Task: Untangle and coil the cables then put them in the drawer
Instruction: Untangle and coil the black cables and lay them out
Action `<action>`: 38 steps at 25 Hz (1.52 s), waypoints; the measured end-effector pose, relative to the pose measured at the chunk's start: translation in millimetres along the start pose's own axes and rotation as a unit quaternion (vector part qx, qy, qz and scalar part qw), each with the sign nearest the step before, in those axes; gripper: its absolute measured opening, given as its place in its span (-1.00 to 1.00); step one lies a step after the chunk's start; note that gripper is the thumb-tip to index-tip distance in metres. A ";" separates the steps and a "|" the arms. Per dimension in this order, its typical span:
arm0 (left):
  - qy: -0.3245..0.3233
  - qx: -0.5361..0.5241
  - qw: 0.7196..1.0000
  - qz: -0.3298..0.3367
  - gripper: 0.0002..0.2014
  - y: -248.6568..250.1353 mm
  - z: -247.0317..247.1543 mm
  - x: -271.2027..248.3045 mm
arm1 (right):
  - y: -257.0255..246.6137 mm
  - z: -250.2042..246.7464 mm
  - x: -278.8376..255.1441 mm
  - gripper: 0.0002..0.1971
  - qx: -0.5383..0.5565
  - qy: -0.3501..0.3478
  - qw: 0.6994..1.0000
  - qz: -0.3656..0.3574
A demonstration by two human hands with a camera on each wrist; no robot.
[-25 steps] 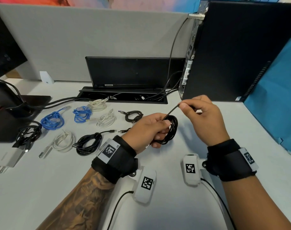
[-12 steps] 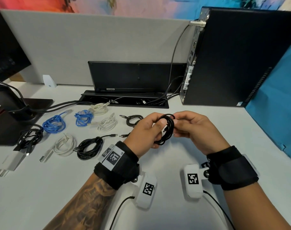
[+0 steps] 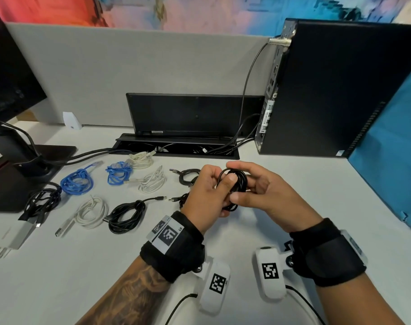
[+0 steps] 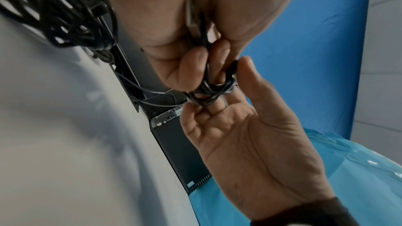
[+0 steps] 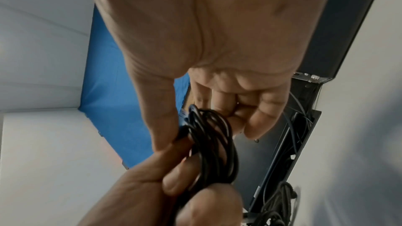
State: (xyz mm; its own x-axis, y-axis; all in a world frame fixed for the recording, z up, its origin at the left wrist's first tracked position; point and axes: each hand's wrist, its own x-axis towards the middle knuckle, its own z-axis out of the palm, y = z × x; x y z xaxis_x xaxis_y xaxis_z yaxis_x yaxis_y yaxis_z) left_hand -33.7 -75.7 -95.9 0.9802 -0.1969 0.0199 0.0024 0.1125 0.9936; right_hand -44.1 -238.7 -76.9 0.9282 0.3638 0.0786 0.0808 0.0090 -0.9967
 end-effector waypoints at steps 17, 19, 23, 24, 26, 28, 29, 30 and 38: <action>-0.092 -0.068 0.993 -0.035 -0.91 10.3 -3.2 -2.9 | 1.9 0.9 2.4 -0.66 -0.019 0.095 0.995 -0.016; -0.086 -0.050 0.995 -0.018 -0.91 9.3 -4.8 -2.2 | 0.2 -0.9 1.7 -0.66 -0.014 0.089 0.996 -0.011; -0.052 0.023 0.998 0.023 -0.90 8.3 -3.0 -4.6 | 2.9 -1.9 2.1 -0.75 -0.037 0.087 0.996 -0.010; -0.047 0.039 0.998 0.033 -0.90 8.7 -0.9 -6.1 | 3.7 -1.5 2.4 -0.80 -0.040 0.099 0.994 -0.014; -0.049 0.054 0.996 0.044 -0.89 11.1 3.6 -10.2 | 3.7 -1.0 3.3 -0.83 -0.045 0.137 0.989 -0.023; -0.053 0.061 0.995 0.053 -0.84 13.7 7.5 -12.4 | 3.3 0.4 4.8 -0.83 -0.049 0.169 0.984 -0.037; -0.043 0.063 0.995 0.059 -0.82 13.7 9.8 -12.7 | 3.2 2.2 5.3 -0.85 -0.051 0.182 0.981 -0.048; -0.022 0.060 0.996 0.060 -0.81 12.8 12.2 -12.6 | 3.9 4.0 5.3 -0.86 -0.051 0.191 0.978 -0.059; 0.063 0.028 0.997 0.046 -0.98 9.2 7.5 -6.4 | -7.2 5.2 -1.0 -0.86 -0.110 0.154 0.978 -0.090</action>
State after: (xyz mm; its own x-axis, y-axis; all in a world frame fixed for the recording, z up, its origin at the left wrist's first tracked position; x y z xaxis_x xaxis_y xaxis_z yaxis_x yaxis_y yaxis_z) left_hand -41.5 -80.7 -86.1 0.9928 -0.0641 0.1011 -0.0967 0.0685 0.9929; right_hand -47.5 -234.3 -69.9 0.9545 0.0760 0.2882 0.2971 -0.1654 -0.9404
